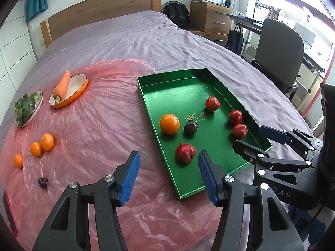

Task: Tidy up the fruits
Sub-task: 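Withdraw both open tools from the tray toward the remaining fruits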

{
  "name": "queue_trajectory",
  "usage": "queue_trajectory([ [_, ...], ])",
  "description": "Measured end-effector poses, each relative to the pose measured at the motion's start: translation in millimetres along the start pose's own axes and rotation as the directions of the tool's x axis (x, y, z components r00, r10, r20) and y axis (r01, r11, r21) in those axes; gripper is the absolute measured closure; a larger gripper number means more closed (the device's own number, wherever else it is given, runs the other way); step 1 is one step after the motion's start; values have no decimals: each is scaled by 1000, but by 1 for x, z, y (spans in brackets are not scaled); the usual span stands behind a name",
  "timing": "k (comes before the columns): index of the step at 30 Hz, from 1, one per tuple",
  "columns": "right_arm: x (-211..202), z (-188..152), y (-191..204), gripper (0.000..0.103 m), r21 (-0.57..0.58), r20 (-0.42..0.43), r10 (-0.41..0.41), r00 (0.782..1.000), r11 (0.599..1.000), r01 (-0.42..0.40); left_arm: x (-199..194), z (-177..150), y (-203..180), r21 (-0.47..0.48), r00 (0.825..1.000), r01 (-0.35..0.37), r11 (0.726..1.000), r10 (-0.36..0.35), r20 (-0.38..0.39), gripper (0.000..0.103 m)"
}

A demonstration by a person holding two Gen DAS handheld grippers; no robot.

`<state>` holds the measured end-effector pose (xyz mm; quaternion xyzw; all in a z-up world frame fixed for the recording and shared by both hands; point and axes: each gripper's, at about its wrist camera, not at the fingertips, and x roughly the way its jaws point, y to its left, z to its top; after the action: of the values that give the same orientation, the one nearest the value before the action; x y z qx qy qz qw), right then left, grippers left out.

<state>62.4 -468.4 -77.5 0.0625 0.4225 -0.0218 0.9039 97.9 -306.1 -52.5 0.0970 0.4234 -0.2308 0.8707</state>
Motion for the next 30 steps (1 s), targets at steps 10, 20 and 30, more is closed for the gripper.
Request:
queue_trajectory([
  [10, -25, -37, 13, 0, 24, -25, -3, 1000, 1000, 3, -33, -27, 5, -10, 998, -66, 998, 67, 16, 51],
  [20, -46, -64, 40, 0, 19, -37, -9, 999, 1000, 10, -63, -50, 12, -14, 995, -90, 996, 90, 32, 51],
  [30, -59, -83, 60, 0, 15, -47, -4, 999, 1000, 4, -91, -66, 24, -27, 989, -131, 991, 132, 59, 49],
])
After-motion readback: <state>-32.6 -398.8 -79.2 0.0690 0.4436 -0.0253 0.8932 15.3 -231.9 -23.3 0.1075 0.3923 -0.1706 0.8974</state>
